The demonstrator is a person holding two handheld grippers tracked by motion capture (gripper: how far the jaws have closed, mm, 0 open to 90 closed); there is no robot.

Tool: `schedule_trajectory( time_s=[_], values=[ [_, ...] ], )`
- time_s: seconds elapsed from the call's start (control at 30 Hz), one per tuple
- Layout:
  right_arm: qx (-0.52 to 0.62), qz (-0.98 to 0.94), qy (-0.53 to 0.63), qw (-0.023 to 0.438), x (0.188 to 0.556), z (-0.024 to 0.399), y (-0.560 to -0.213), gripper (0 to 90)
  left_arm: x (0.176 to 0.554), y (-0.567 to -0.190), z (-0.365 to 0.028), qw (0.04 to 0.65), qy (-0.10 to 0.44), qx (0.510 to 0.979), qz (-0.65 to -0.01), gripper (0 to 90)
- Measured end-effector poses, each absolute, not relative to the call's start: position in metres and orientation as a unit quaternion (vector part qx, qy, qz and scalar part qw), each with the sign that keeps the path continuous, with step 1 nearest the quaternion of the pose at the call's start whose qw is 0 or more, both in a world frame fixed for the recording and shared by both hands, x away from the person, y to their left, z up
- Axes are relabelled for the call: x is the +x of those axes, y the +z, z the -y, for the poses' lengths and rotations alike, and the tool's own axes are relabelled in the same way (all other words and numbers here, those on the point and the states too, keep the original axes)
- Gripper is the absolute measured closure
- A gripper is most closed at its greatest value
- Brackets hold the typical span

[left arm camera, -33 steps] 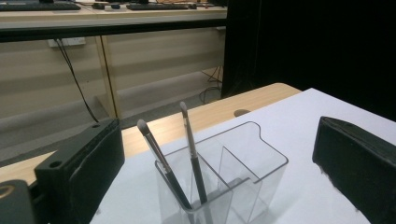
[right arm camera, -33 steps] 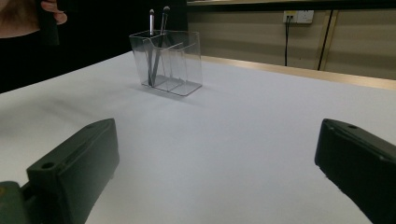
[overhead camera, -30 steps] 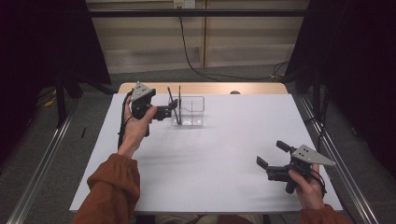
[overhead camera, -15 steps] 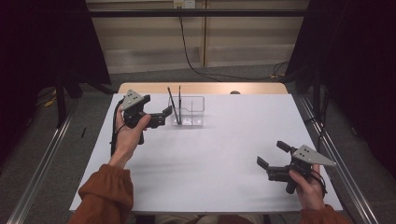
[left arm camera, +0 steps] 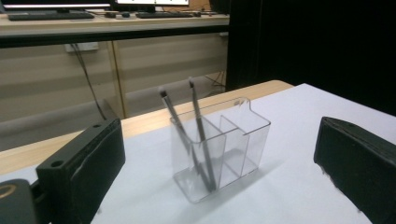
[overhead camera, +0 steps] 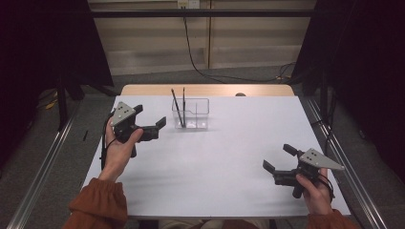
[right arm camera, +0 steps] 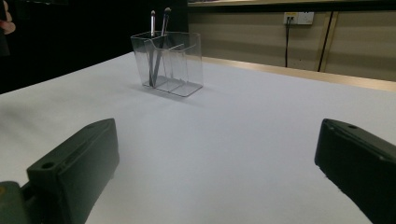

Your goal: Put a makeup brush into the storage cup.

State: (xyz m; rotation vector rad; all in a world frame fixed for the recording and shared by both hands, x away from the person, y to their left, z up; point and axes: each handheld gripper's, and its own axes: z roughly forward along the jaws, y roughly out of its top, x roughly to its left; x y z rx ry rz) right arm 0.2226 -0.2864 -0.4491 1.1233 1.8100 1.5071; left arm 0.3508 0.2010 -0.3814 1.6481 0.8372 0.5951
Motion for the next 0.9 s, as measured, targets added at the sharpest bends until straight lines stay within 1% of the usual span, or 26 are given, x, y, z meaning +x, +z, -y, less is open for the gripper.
schedule_trajectory(
  time_s=[0.37, 0.8, 0.9],
  values=[
    [0.415, -0.671, 0.555, 0.263, 0.224, 0.286, -0.45, 0.0, 0.326, -0.391, -0.22, 0.562, 0.248, 0.705, -0.355, 2.0],
    [0.414, -0.67, 0.557, 0.264, 0.223, 0.286, -0.449, 0.0, 0.3, -0.402, -0.225, 0.567, 0.243, 0.707, -0.346, 2.2],
    [0.417, -0.668, 0.557, 0.264, 0.223, 0.287, -0.449, 0.0, 0.295, -0.402, -0.229, 0.567, 0.242, 0.703, -0.353, 2.2]
  ],
)
